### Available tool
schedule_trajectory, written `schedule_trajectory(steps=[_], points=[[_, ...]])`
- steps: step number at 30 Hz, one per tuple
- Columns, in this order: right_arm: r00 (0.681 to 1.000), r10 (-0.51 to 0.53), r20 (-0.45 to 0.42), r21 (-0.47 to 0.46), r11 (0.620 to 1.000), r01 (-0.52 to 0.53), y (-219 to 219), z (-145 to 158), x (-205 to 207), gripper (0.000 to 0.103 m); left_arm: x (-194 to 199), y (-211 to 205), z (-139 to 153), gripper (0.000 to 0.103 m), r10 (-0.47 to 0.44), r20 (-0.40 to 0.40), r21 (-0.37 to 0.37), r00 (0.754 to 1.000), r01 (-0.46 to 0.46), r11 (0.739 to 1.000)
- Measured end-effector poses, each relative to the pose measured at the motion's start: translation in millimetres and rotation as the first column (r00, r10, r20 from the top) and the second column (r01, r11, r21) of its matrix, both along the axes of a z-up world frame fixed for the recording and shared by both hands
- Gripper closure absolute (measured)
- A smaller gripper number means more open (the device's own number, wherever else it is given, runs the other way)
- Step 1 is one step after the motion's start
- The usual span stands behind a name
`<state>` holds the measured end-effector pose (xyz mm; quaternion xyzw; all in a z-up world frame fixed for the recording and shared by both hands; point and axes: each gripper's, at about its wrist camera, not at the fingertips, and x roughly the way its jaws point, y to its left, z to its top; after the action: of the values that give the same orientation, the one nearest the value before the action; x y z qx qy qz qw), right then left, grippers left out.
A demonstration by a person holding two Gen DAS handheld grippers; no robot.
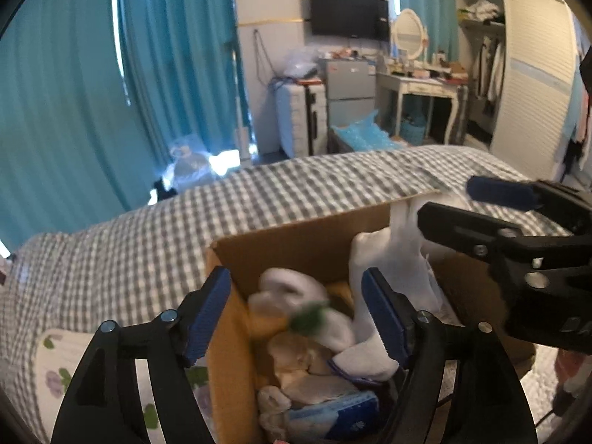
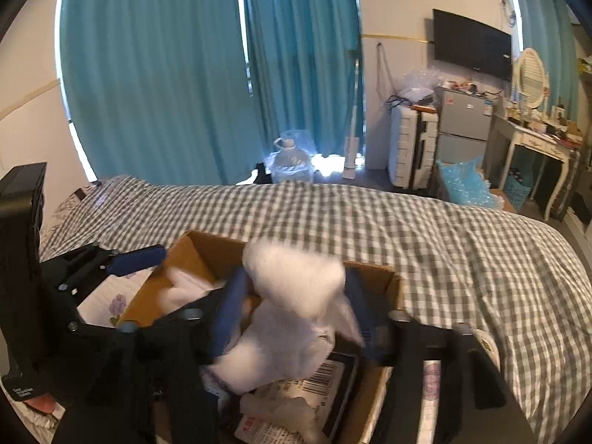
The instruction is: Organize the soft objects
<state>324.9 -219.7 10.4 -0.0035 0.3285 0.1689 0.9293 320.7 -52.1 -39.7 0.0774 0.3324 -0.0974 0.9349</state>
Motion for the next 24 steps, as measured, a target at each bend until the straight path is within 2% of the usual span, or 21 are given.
schedule_trajectory(steps=[3, 7, 10, 13, 16, 17, 18, 20, 21, 22, 24], points=[[1.000, -0.018, -0.001, 0.028, 0.999, 0.018, -7.6, 7.4, -2.1, 0.030, -7.8, 1.5, 9.8, 0.029, 0.028, 0.023, 0.014, 0.999, -0.028, 0.999], [0.999, -0.037, 0.026, 0.029, 0.999, 0.037, -12.6, 31.9, -17.9, 0.030, -27.9, 8.6, 41.6, 0.029, 0.067, 0.092, 0.002, 0.994, -0.068, 0.998], [0.997, -0.047, 0.065, 0.013, 0.999, 0.046, -14.8, 62.2, -39.8, 0.030, -58.7, 13.0, 81.7, 0.029, 0.087, 0.205, -0.001, 0.975, -0.088, 0.996], [0.991, -0.052, 0.124, 0.008, 0.999, 0.051, -17.6, 102.6, -71.1, 0.030, -103.8, 15.8, 129.5, 0.029, 0.088, 0.318, -0.011, 0.944, -0.089, 0.996], [0.980, -0.064, 0.189, 0.016, 0.998, 0.062, -21.2, 147.1, -107.8, 0.027, -155.0, 21.1, 174.6, 0.027, 0.092, 0.432, -0.022, 0.897, -0.091, 0.996], [0.975, -0.063, 0.211, 0.020, 0.998, 0.060, -22.4, 161.8, -122.1, 0.026, -172.5, 22.6, 187.9, 0.023, 0.094, 0.467, -0.030, 0.879, -0.091, 0.995], [0.971, -0.061, 0.232, 0.023, 0.998, 0.057, -23.3, 173.5, -136.1, 0.023, -193.0, 25.3, 201.7, 0.013, 0.105, 0.508, -0.045, 0.855, -0.096, 0.994], [0.956, -0.055, 0.288, 0.003, 0.998, 0.057, -21.4, 196.5, -169.0, 0.019, -225.4, 33.3, 219.4, 0.013, 0.154, 0.577, -0.086, 0.802, -0.128, 0.988], [0.943, -0.055, 0.327, -0.010, 0.998, 0.061, -20.2, 205.9, -186.6, 0.013, -243.7, 38.1, 228.2, 0.012, 0.175, 0.603, -0.110, 0.778, -0.137, 0.985], [0.929, -0.056, 0.366, -0.014, 0.998, 0.066, -19.2, 214.4, -204.8, 0.006, -255.8, 41.1, 234.1, 0.012, 0.177, 0.615, -0.119, 0.768, -0.131, 0.984], [0.904, -0.058, 0.422, -0.001, 0.998, 0.065, -20.6, 228.1, -238.8, 0.001, -280.6, 48.1, 243.2, 0.012, 0.190, 0.640, -0.134, 0.744, -0.136, 0.982]])
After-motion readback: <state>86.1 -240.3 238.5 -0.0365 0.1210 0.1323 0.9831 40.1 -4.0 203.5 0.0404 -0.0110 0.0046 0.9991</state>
